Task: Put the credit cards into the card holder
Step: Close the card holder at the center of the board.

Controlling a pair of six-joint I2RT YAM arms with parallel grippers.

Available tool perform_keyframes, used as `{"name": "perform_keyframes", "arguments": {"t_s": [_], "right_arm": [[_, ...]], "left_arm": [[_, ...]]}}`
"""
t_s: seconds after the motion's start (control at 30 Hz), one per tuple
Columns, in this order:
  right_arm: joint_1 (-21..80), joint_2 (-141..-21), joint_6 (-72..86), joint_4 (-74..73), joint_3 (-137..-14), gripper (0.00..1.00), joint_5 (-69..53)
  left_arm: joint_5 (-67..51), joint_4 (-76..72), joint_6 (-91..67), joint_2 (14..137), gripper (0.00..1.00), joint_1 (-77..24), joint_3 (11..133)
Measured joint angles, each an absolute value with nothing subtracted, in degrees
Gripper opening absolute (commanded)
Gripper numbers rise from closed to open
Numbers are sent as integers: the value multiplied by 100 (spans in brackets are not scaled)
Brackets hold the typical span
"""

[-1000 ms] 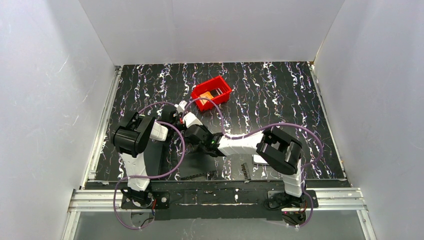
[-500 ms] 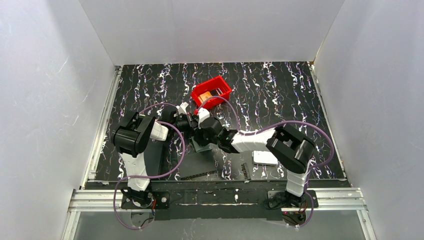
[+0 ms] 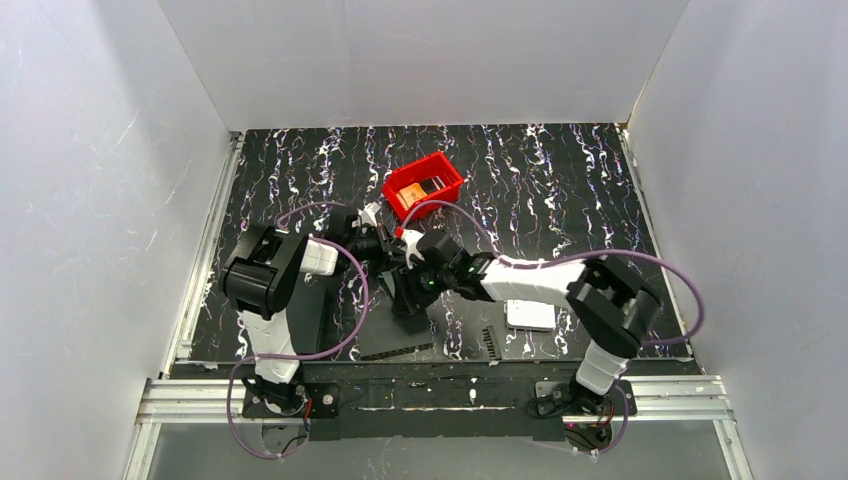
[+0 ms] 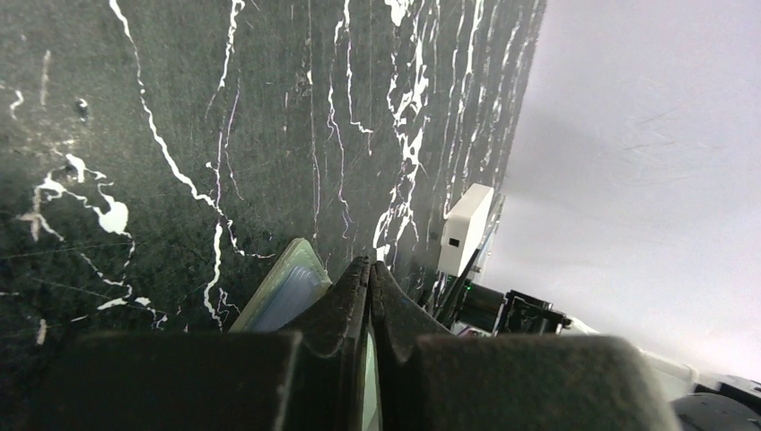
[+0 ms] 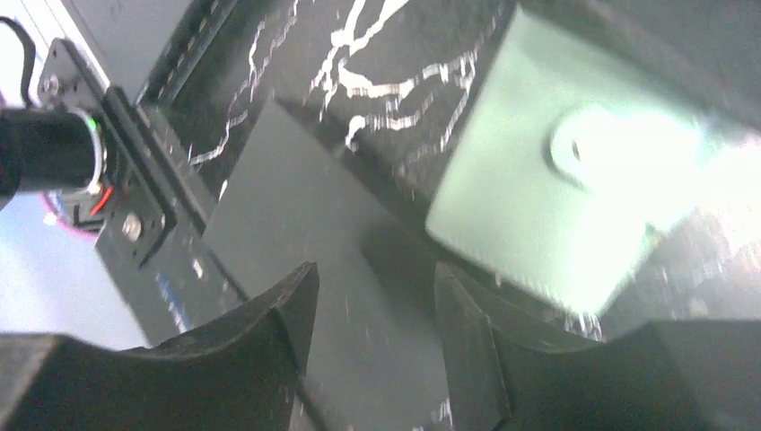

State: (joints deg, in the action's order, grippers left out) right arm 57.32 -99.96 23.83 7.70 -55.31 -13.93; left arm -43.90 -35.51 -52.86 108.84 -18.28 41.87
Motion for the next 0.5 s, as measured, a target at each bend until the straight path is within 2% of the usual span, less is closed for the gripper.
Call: {"name": "perform_keyframes", "arguments": {"t_s": [0.13,0.4,0.43,0.5], "right_arm": [[5492,-9382,2320,-543,-5686,69,-1520],[4431,-8307,2036,-1422,-5883,82,-1527],[4324,-8298,2023,-1450,-5881,83,-1579],[4182,-8353,2071,-1411,-5824,84,-1811]], "left_arm": [[-4329,-2622,-4987,10678,34,-1857,4541],[-4209,-19,-3828,9795,51,-1632,5684],[-4169,346,-3645,9633,59,-1581,5863],[-4101,904,-3378,9330,63,-1474,6139]]}}
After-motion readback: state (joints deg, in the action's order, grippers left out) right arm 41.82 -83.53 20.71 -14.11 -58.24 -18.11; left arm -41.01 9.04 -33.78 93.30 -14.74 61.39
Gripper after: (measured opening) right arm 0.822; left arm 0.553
